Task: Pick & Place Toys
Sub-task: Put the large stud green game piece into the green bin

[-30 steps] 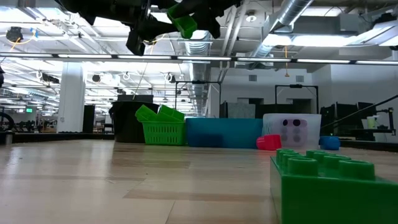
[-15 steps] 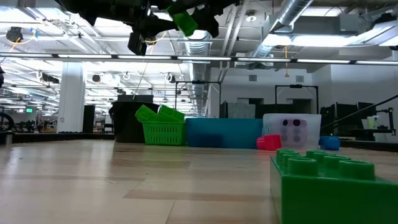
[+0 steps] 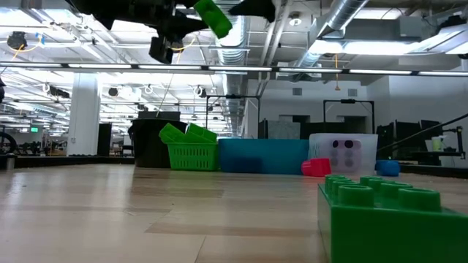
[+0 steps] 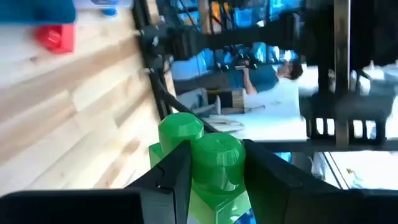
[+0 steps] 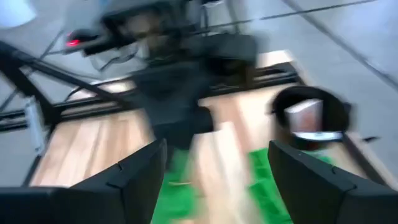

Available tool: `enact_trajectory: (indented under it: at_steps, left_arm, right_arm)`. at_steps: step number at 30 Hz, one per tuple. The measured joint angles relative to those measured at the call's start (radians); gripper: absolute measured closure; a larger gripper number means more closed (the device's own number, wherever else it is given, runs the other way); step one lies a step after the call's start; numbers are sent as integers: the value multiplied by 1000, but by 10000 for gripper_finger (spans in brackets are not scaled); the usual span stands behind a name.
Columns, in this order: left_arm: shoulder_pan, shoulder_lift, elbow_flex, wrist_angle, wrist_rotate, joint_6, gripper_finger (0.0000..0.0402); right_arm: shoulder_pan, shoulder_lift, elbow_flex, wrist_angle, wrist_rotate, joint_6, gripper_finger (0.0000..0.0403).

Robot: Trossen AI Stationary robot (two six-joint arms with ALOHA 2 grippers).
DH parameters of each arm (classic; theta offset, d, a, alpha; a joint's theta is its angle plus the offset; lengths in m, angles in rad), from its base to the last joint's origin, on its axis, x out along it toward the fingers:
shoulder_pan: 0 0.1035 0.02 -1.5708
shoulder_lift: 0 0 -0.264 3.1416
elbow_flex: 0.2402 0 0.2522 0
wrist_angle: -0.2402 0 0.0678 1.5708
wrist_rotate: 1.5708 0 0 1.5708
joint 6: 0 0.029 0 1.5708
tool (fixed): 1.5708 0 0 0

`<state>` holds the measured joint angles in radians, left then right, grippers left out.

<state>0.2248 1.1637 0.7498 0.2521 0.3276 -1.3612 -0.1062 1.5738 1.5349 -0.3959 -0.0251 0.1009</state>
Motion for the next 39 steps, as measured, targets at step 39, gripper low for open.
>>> enact_trajectory:
  at_steps: [39]
  left_arm:
    - [348, 170, -2, -359, -170, 683, 277]
  right_arm:
    - [14, -79, -3, -179, 206, 19, 127]
